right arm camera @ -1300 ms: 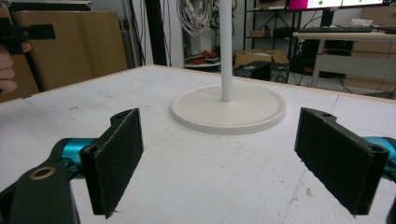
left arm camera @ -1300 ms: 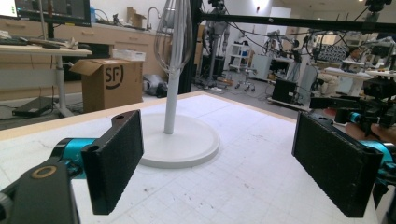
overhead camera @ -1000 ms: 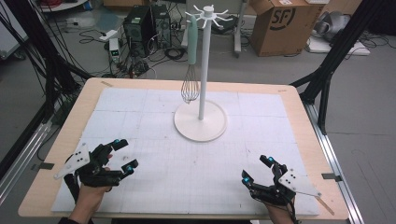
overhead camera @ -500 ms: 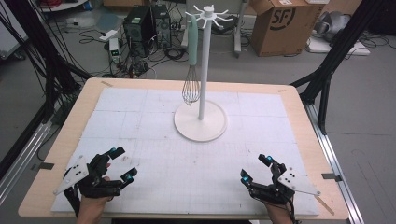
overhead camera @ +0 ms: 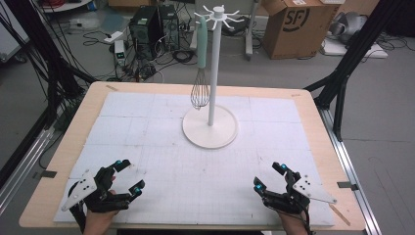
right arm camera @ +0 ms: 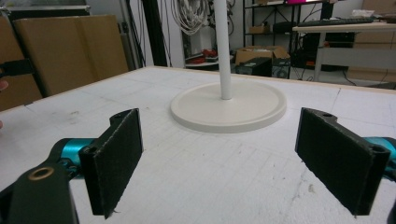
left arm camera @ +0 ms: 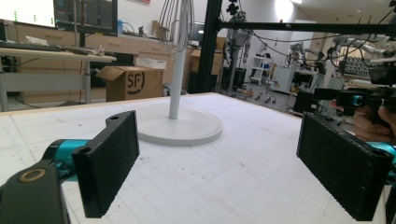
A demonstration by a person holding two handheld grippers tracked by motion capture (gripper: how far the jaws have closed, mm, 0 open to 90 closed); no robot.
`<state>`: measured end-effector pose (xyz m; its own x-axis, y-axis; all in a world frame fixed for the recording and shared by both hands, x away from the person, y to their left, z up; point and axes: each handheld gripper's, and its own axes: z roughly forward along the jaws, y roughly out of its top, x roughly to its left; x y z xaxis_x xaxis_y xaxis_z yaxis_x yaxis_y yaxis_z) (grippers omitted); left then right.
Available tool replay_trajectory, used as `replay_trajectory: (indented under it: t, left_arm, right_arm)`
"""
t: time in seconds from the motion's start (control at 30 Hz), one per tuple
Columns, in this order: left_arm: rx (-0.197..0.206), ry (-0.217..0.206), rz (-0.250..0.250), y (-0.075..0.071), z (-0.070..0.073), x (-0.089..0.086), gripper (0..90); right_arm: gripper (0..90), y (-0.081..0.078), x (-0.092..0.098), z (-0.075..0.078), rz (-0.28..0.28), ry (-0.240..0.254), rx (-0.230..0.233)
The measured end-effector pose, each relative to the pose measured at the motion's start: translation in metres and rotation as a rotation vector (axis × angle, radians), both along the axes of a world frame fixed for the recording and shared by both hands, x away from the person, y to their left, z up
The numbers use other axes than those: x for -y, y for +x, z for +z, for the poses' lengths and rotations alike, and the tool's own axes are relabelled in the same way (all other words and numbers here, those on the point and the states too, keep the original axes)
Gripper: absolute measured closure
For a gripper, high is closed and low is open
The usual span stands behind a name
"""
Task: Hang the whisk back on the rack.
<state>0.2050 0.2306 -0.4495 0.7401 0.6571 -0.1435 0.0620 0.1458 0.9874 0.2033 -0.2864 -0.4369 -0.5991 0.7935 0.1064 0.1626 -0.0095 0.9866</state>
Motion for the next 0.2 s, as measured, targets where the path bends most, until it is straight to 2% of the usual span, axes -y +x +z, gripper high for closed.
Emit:
replay_trajectory:
  t: [0.2]
  left_arm:
    - [-0.002,0.001,-0.005,0.0004,-0.0015,0.0019,13.1]
  right_arm:
    - [14.2,0.0004,-0.0021,-0.0006,0.004,-0.005,-0.009]
